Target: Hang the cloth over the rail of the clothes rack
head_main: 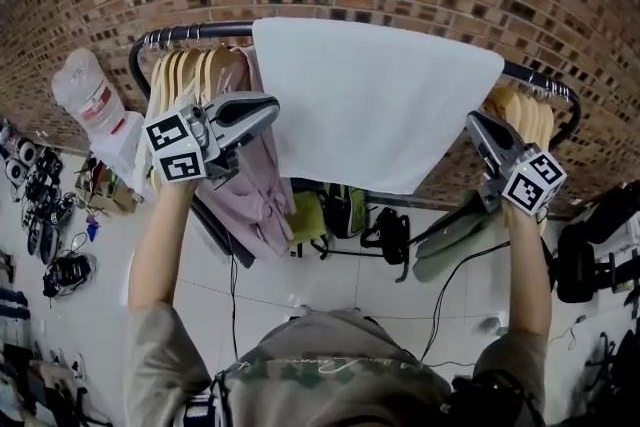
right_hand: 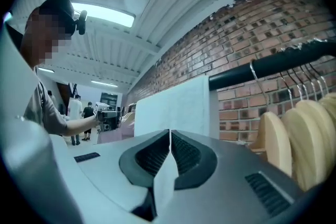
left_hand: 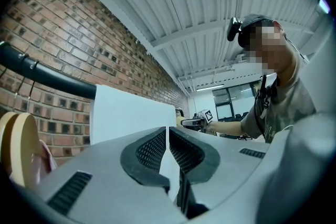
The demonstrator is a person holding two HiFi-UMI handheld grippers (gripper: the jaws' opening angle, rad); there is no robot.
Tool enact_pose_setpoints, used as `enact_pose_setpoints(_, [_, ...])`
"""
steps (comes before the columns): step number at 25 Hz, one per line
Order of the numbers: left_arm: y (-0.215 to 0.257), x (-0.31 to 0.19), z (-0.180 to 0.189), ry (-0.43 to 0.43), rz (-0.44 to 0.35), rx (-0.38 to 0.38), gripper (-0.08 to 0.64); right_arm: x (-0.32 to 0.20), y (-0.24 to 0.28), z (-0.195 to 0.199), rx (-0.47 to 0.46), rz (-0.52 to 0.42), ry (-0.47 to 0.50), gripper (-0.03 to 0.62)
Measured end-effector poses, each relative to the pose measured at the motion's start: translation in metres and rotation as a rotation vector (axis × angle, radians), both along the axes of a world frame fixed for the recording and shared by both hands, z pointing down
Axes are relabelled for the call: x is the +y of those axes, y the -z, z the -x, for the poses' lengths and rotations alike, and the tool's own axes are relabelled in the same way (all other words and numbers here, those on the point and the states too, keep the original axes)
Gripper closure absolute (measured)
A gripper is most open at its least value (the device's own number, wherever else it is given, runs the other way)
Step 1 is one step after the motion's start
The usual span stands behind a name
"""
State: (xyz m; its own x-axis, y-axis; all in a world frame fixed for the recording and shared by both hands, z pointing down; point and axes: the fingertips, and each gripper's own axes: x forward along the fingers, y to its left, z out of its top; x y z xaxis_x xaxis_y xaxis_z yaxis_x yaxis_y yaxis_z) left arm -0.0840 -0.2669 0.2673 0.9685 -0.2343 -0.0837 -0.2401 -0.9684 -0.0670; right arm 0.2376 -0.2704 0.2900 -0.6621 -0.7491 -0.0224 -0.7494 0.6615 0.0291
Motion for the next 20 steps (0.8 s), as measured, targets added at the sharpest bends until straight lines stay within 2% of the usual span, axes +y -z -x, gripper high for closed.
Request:
enact_pose_setpoints(5, [-0.004, 0.0, -0.005, 0.01, -0.039, -0.02, 0.551, -0.01, -0.007, -0.011, -0.011, 0.015, -0.007, 0.58])
enact_pose_setpoints(8, [-0.009, -0.002, -0.011, 0.02, -0.023, -0.024, 0.551, -0.014, -0.014, -0.019, -0.009, 0.021, -0.011, 0.58])
enact_pose_setpoints(12, [-0.017, -0.012, -0.011, 0.051, -0.008, -0.033, 0.551, -0.014, -0.015, -0.035, -0.046, 0.003, -0.07, 0.578])
enact_pose_setpoints(13, [-0.017, -0.015, -0.008, 0.064, -0.003, -0.033, 0.551, -0.015, -0.016, -0.037, -0.046, 0.006, -0.076, 0.566])
enact_pose_setpoints(14, [-0.018, -0.018, -0.005, 0.082, 0.006, -0.031, 0.547, -0.016, -0.017, -0.037, -0.04, 0.011, -0.076, 0.511])
enact_pose_setpoints(16, [-0.02, -0.025, 0.001, 0.117, 0.033, -0.029, 0.458, -0.016, -0.02, -0.036, -0.024, 0.019, -0.067, 0.5])
enact_pose_setpoints(19, [-0.023, -0.033, 0.009, 0.156, 0.053, -0.034, 0.438, -0.021, -0.022, -0.036, -0.021, 0.03, -0.062, 0.5])
enact_pose_setpoints(20, [-0.024, -0.035, 0.01, 0.166, 0.058, -0.037, 0.412, -0.023, -0.023, -0.037, -0.022, 0.032, -0.06, 0.5])
